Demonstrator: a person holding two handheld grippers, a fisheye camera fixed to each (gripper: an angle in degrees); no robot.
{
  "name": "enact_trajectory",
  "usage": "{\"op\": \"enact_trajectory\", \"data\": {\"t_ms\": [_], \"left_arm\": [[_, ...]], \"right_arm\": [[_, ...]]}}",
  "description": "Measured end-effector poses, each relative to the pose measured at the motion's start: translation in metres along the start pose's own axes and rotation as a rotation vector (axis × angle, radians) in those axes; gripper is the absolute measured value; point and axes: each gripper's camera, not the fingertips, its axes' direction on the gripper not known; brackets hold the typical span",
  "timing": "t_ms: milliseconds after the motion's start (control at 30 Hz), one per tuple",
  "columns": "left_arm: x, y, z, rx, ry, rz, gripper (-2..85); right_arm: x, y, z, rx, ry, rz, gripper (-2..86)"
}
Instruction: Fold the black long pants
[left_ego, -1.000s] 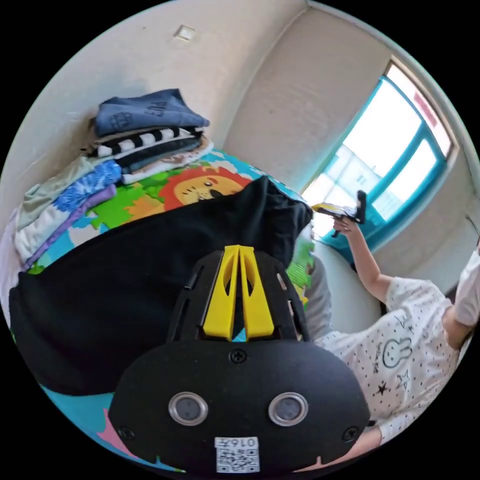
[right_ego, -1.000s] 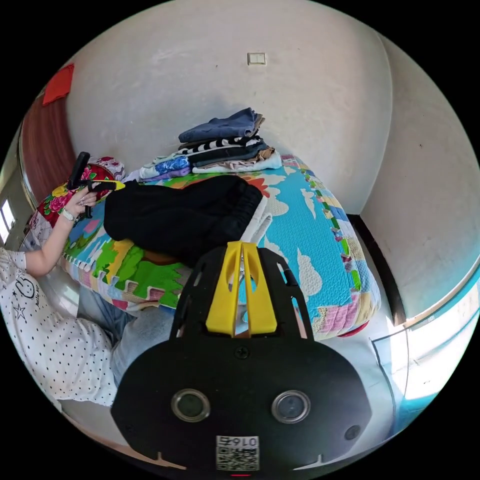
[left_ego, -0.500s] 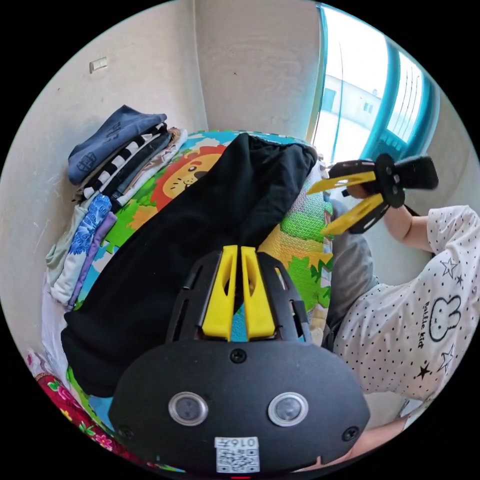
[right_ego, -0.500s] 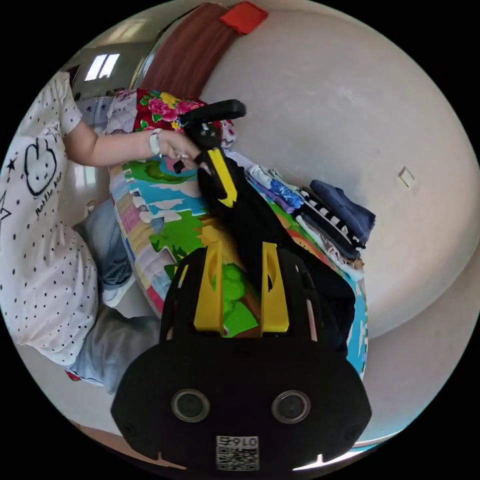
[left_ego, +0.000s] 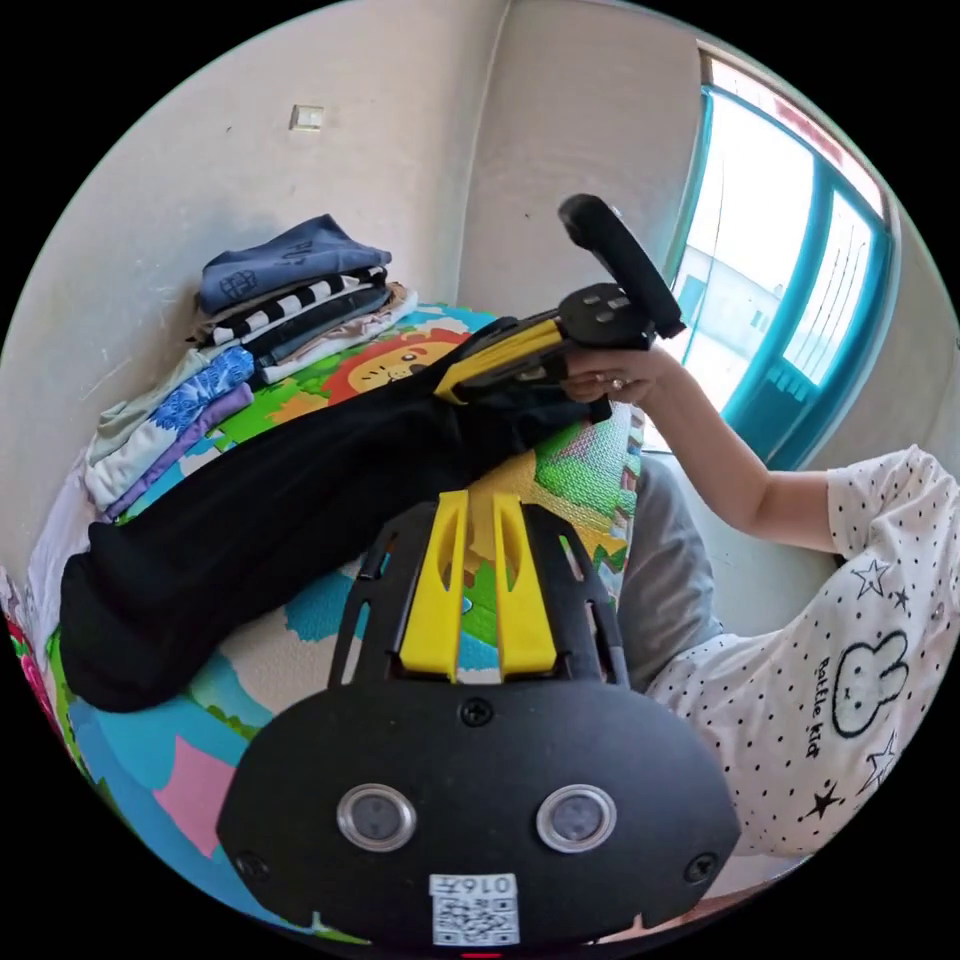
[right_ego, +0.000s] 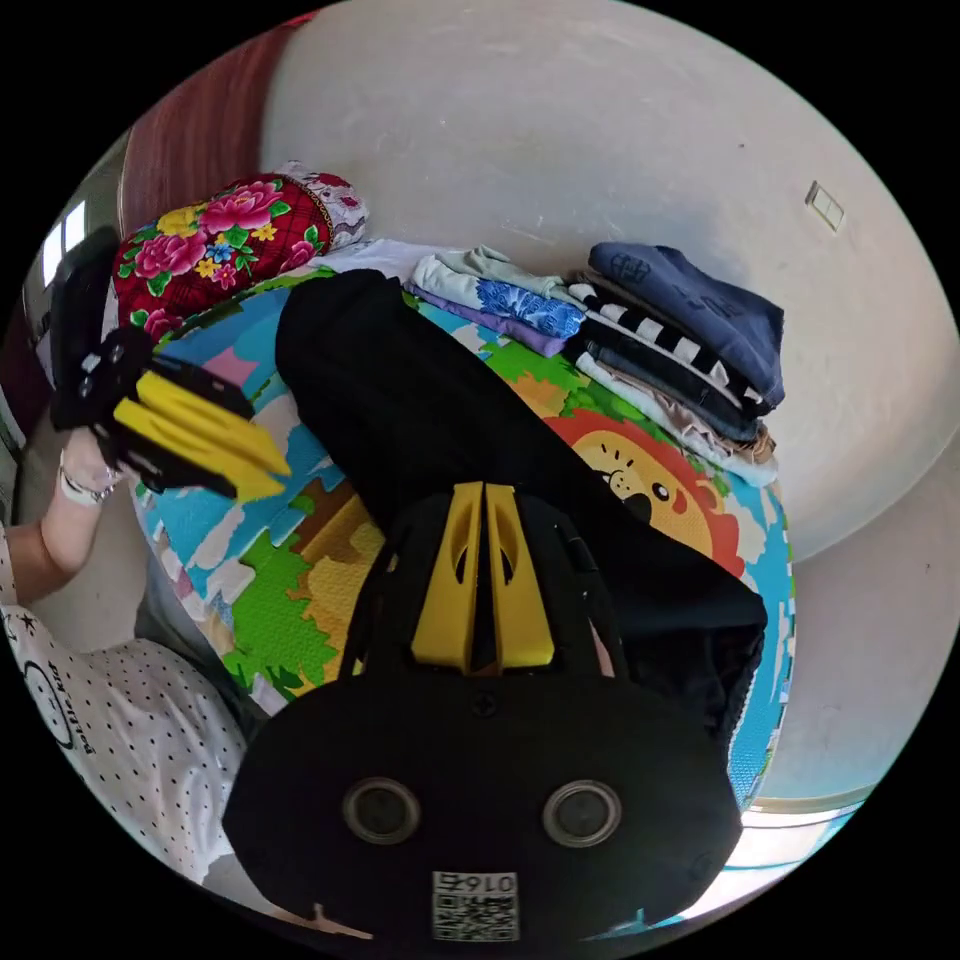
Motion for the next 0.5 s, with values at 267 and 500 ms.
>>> {"op": "enact_trajectory", "data": {"t_ms": [267, 500], "left_arm": [[0.018, -0.016, 0.041, -0.011, -0.076, 0.037, 7.6], [0.016, 0.003, 0.017, 0.065, 0.043, 0.0, -0.5]], "right_arm": [[0.021, 0.037, -0.007, 0.05, -0.121, 0.071, 0.0], [0.024, 0.104, -0.041, 0.153, -0.096, 0.091, 1.5]]}}
